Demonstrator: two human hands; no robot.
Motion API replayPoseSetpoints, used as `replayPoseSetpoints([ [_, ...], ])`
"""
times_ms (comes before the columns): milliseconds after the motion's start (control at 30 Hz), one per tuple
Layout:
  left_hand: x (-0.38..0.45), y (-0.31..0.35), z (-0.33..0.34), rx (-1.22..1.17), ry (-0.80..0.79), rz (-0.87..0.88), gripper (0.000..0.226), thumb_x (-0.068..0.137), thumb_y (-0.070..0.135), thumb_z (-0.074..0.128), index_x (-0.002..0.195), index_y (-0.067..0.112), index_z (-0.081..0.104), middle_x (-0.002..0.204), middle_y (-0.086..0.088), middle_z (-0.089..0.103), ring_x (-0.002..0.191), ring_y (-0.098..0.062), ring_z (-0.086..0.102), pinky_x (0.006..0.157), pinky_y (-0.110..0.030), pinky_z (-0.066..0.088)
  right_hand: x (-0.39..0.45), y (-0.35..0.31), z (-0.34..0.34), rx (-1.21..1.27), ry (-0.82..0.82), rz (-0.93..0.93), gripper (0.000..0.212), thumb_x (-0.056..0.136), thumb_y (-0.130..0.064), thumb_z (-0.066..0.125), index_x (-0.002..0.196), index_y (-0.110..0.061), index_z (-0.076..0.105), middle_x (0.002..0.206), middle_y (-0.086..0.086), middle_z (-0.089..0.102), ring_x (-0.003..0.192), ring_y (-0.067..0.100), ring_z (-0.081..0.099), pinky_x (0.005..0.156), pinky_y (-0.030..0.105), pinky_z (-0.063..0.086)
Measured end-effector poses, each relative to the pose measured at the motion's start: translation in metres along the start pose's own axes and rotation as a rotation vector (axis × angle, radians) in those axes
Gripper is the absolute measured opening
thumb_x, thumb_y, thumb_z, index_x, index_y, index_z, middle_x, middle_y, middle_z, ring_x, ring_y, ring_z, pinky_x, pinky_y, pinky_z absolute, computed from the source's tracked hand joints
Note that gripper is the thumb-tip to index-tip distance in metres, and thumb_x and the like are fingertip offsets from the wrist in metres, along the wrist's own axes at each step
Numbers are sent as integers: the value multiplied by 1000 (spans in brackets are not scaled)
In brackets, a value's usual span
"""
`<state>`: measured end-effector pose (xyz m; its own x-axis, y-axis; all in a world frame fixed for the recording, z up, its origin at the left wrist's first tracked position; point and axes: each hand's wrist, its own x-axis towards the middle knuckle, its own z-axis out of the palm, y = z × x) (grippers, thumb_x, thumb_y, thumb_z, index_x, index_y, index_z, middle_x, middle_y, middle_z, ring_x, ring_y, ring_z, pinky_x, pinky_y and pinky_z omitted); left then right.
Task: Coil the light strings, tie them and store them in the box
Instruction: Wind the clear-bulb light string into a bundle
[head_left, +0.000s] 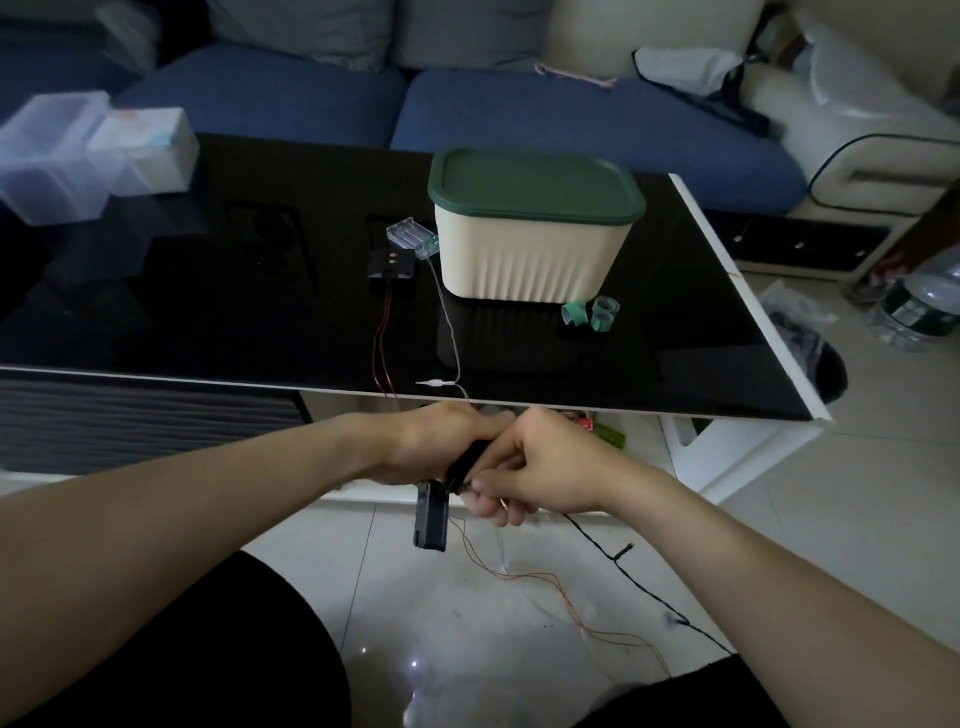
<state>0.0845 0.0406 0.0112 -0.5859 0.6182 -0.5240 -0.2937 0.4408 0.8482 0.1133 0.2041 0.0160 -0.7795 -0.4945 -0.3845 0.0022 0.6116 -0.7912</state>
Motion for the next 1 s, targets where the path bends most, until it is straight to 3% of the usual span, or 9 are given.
replayPoseSetpoints([
  [67, -1, 3, 0, -26, -112, -27, 69, 106, 47, 18, 98, -5, 64, 80, -12, 68, 67, -19, 63, 64, -25, 48, -1, -1, -3, 20, 5, -27, 17, 96, -7, 63, 88, -5, 78, 77, 5, 77, 61, 11, 67, 63, 23, 55],
  [167, 0, 2, -2, 31, -185, -9, 83, 104, 53, 10, 112, -15, 56, 92, -22, 67, 69, -28, 59, 61, -29, 41, 1, 0, -5, -5, 25, -52, 15, 93, -8, 67, 85, -5, 79, 71, 5, 76, 60, 11, 67, 63, 24, 54],
  [300, -1, 1, -6, 97, -179, -12, 84, 101, 59, 6, 102, -5, 61, 73, -16, 67, 48, -20, 42, 64, -39, 35, 2, 3, -12, -8, 84, -70, 12, 82, -24, 83, 81, -14, 79, 69, 2, 75, 64, 24, 69, 60, 33, 55],
  [467, -2, -5, -16, 52, -111, -96, 90, 98, 65, 12, 95, -7, 65, 54, -9, 50, 37, -14, 29, 52, -30, 26, -3, 18, -34, 55, 137, 5, 22, 73, -32, 89, 77, -17, 74, 60, -3, 67, 52, 9, 53, 54, 28, 45],
  [567, -1, -6, -20, -40, -64, -91, 89, 99, 65, 11, 92, -4, 66, 56, -9, 52, 38, -15, 32, 51, -29, 27, -8, 24, -38, 93, 142, -25, 20, 77, -38, 83, 78, -20, 75, 66, -1, 68, 60, 16, 53, 59, 32, 45],
  [667, -1, -5, -21, -146, -105, -77, 90, 97, 67, 6, 99, -3, 63, 64, -10, 59, 44, -18, 46, 58, -32, 35, -6, 22, -33, 114, 166, -103, 16, 81, -34, 78, 81, -19, 72, 66, -3, 65, 59, 11, 54, 55, 23, 45],
  [833, -6, 5, -17, -401, -143, 20, 65, 98, 52, 30, 109, -6, 56, 74, -16, 61, 59, -26, 61, 63, -31, 50, 8, 17, -19, 186, 327, -150, 13, 94, -21, 70, 83, -16, 67, 62, -2, 64, 53, 12, 54, 49, 21, 44],
  [900, -8, 6, -14, -409, -121, 78, 46, 96, 35, 41, 110, -6, 56, 77, -14, 64, 64, -24, 63, 67, -30, 51, 14, 17, -17, 200, 429, -115, 17, 96, -24, 68, 83, -13, 65, 57, -2, 63, 47, 9, 53, 46, 21, 42],
  [1000, -6, 7, -10, -314, -15, 101, 30, 102, 18, 39, 106, -4, 58, 71, -7, 66, 60, -18, 60, 69, -30, 46, 20, 20, -16, 147, 497, -70, 22, 95, -33, 69, 82, -15, 66, 66, 6, 69, 50, 11, 58, 49, 25, 44],
])
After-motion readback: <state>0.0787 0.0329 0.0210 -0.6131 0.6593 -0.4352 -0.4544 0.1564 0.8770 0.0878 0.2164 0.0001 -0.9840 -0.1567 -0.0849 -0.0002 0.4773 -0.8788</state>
